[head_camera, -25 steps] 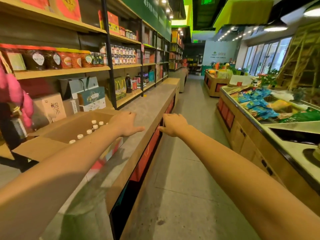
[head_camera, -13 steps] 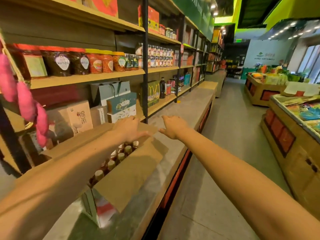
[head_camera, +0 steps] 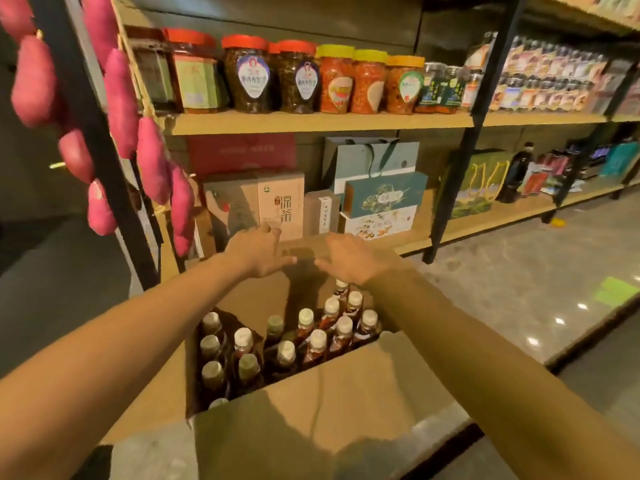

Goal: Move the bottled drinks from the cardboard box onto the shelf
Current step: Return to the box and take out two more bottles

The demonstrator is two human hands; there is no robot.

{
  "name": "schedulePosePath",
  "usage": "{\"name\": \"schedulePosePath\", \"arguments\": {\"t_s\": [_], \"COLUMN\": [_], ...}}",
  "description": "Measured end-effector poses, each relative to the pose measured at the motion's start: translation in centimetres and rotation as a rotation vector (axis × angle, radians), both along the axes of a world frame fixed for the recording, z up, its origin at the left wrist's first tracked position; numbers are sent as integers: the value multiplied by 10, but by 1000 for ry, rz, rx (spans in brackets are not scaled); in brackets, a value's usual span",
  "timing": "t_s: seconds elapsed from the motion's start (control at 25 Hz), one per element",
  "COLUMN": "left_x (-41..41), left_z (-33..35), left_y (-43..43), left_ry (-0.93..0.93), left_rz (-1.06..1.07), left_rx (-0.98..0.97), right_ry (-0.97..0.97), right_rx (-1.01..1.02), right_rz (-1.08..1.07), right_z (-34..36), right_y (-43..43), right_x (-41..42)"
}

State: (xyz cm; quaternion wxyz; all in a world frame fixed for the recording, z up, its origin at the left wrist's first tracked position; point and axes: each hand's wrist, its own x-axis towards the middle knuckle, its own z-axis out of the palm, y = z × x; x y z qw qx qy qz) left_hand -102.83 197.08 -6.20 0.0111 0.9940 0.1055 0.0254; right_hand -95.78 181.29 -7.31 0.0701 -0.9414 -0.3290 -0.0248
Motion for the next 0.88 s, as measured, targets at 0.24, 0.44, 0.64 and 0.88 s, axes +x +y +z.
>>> {"name": "schedulePosePath", "arguments": {"t_s": [0.24, 0.44, 0.64, 0.88], "left_x": [-4, -22, -30, -37], "left_z": [-53, -96, -131, -164], "left_y": [8, 22, 25, 24], "left_ry": [143, 170, 189, 104], "left_rz": [249, 286, 293, 437], "left_rx": [-94, -157, -302, -585], "right_ry": [94, 212, 489, 892], "right_rx": [-60, -88, 52, 308], "right_rz": [265, 434, 449, 233], "right_z": [-65, -101, -128, -160], "right_y": [28, 48, 57, 69], "right_x": [37, 35, 25, 19]}}
